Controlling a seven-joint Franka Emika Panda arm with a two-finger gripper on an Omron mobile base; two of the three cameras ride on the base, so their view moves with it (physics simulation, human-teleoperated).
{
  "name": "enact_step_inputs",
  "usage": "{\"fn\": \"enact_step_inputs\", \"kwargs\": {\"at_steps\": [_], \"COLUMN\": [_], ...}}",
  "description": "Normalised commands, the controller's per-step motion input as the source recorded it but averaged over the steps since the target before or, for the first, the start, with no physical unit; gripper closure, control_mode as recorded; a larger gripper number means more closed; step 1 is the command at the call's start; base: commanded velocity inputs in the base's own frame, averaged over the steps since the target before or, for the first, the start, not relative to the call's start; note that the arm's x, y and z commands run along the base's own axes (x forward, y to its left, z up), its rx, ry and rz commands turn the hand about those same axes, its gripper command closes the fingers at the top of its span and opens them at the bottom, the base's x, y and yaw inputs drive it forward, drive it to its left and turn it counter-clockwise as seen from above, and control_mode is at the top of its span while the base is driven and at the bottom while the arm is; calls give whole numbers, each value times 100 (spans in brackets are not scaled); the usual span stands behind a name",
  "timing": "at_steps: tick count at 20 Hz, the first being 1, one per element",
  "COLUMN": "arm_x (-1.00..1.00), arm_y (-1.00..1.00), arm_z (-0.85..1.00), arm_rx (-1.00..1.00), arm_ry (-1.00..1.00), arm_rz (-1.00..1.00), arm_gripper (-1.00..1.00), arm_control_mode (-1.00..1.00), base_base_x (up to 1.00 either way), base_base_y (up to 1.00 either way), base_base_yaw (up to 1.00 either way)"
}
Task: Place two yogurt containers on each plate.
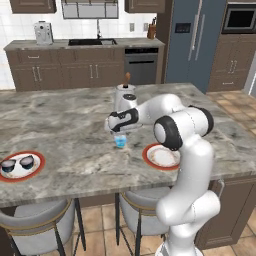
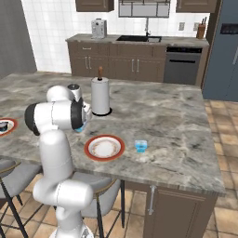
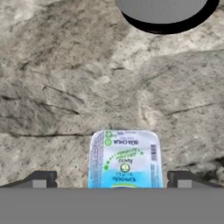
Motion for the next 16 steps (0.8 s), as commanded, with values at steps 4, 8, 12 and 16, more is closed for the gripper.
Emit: {"fn": "enact_step_inputs", "kwargs": {"at_steps": [4, 8, 12, 16], "arm_x": [30, -19, -28, 0], "arm_y": [2, -10, -27, -3], "arm_z": [-7, -15, -7, -16], "arm_rx": [0, 0, 0, 0], "arm_ry": [-2, 1, 0, -3], "arm_rz": [-1, 0, -1, 0], "arm_gripper": [-100, -100, -100, -100], "arm_control_mode": [-100, -100, -100, -100], "base_base_x": [0, 0, 0, 0], "base_base_y": [0, 0, 0, 0], "base_base_yaw": [0, 0, 0, 0]}}
